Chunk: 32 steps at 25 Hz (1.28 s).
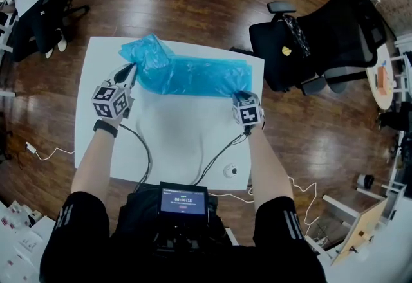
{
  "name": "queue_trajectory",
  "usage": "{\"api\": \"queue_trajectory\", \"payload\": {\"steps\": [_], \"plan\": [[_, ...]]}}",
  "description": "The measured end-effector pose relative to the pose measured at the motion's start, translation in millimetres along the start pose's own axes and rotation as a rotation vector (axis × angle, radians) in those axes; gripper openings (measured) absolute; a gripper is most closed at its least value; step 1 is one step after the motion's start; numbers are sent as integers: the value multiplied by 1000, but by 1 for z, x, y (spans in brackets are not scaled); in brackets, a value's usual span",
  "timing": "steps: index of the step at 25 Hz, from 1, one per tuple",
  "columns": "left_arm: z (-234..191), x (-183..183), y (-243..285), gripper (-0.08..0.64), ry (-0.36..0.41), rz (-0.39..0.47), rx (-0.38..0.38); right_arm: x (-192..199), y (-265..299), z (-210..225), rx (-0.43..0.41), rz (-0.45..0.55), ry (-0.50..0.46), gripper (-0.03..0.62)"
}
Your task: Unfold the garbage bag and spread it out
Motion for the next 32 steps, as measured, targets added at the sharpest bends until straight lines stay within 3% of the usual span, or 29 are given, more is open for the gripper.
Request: {"api": "queue_trajectory", "payload": {"steps": [13, 21, 28, 32], "plan": [[-49, 38, -26, 12, 1, -99, -174, -2, -3, -3, 15, -10, -9, 146], [-56, 53, -38, 59, 98, -159, -225, -1, -2, -2, 26, -19, -15, 146], [-60, 71, -52, 96, 102, -198, -265, 0, -2, -2, 28, -9, -21, 146], [-63, 87, -50, 121, 85, -269, -277, -1, -2, -1, 30, -7, -16, 146]]}}
Point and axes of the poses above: the fingertips, and each gripper's own axes: y forward along the fingers, z to its right, x out of its underside, the point moved 5 cm from there along -y, backward along the fingers, and after that the axes turned 1 degree about x, right-handed, at the moved point
